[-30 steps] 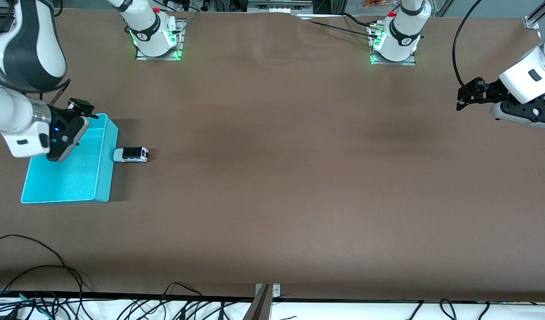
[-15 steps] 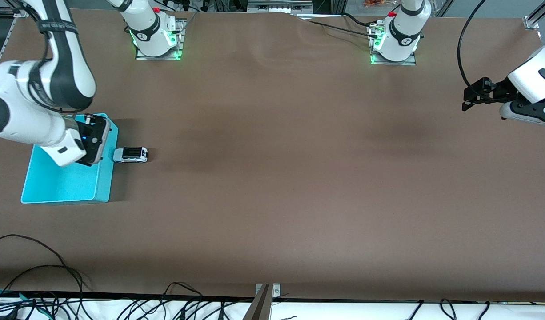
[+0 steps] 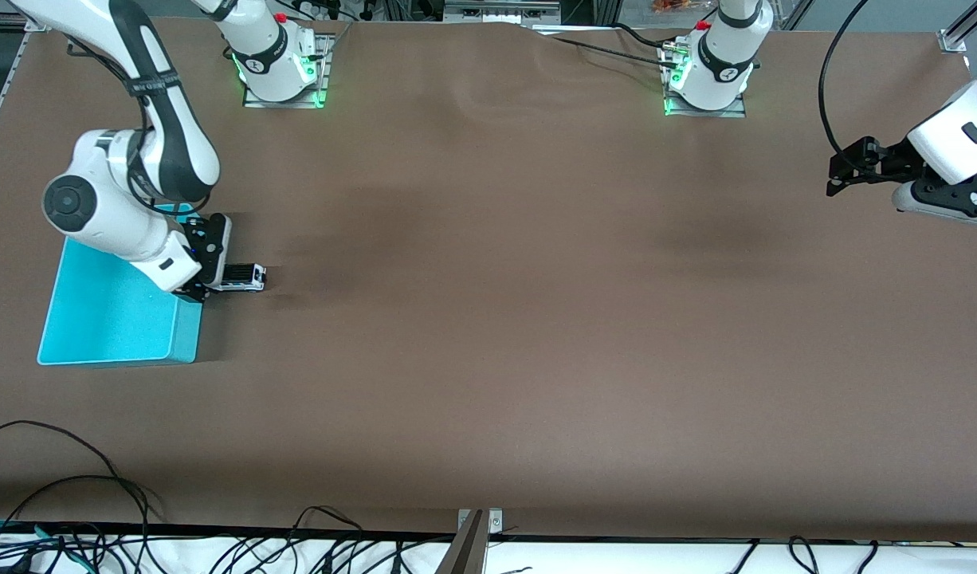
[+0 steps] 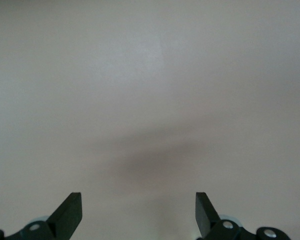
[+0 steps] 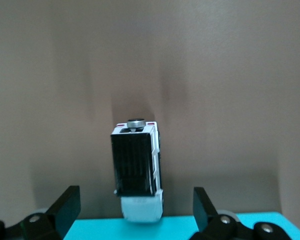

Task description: Wind and store white jeep toy

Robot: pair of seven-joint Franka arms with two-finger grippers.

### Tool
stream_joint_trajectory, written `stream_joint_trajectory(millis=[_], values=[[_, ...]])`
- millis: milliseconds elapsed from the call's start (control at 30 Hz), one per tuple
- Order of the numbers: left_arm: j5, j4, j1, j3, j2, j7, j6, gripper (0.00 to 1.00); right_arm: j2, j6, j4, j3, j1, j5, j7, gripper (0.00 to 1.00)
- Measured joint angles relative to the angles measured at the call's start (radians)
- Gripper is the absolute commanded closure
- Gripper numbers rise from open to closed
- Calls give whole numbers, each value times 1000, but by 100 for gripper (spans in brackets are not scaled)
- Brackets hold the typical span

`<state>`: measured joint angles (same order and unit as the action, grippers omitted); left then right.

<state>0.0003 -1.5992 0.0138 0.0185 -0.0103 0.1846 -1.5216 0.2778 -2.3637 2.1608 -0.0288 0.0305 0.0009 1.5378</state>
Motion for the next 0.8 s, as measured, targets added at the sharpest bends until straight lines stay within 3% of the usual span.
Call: stream_joint_trajectory(millis=[467,800], values=[[0,1,0,0,0,0,13,0,87,-108,11,-1,-2,0,71,0],[0,1,0,-1,0,0,15,0,94,-148,44,-1,-2,0,75,47]])
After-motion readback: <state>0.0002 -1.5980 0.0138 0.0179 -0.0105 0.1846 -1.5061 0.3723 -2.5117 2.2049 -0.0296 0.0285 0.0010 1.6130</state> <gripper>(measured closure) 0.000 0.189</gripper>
